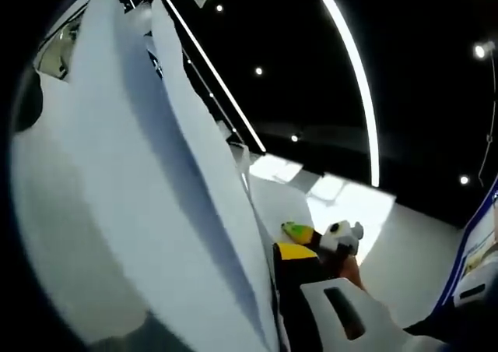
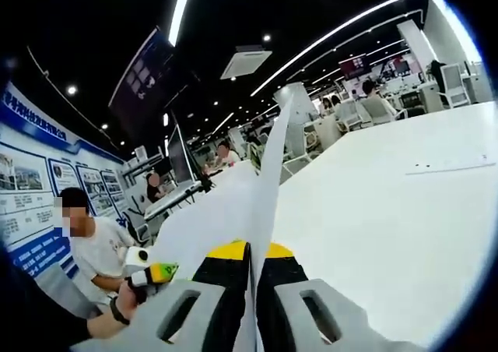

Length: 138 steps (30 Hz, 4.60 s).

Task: Organize the stack of printing papers by aligning and flattening the scattered papers on the table

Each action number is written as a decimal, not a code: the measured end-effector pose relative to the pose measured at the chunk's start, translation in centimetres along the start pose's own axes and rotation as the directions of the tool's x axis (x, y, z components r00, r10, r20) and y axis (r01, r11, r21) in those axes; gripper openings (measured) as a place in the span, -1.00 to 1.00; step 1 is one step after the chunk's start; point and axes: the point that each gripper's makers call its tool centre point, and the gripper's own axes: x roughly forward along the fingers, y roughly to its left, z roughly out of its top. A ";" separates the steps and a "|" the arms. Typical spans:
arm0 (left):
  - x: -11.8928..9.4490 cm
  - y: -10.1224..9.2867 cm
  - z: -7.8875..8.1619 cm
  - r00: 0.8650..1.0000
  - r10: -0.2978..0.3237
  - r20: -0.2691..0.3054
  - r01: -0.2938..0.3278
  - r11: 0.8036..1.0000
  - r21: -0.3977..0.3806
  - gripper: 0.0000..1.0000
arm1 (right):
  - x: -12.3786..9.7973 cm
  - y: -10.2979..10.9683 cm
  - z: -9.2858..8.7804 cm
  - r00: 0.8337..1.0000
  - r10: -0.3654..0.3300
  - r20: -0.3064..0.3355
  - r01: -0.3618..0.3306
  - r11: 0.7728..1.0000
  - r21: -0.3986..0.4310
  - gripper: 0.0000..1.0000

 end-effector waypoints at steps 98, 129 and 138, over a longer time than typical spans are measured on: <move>0.9 -1.7 -2.3 0.992 -0.028 -0.126 0.034 0.998 0.045 -0.32 | 5.2 4.9 -1.8 0.990 0.113 -0.084 -0.116 0.993 -0.025 -1.00; 0.6 -1.4 -2.6 0.984 -0.036 -0.175 0.057 0.992 0.115 -0.87 | 5.0 5.1 -1.4 0.993 0.105 -0.050 -0.108 0.993 -0.057 -0.83; 0.6 -1.7 -2.4 0.985 -0.052 -0.163 0.070 0.992 0.105 -0.88 | 3.1 4.5 1.1 0.989 0.135 0.062 -0.135 0.991 -0.019 -0.53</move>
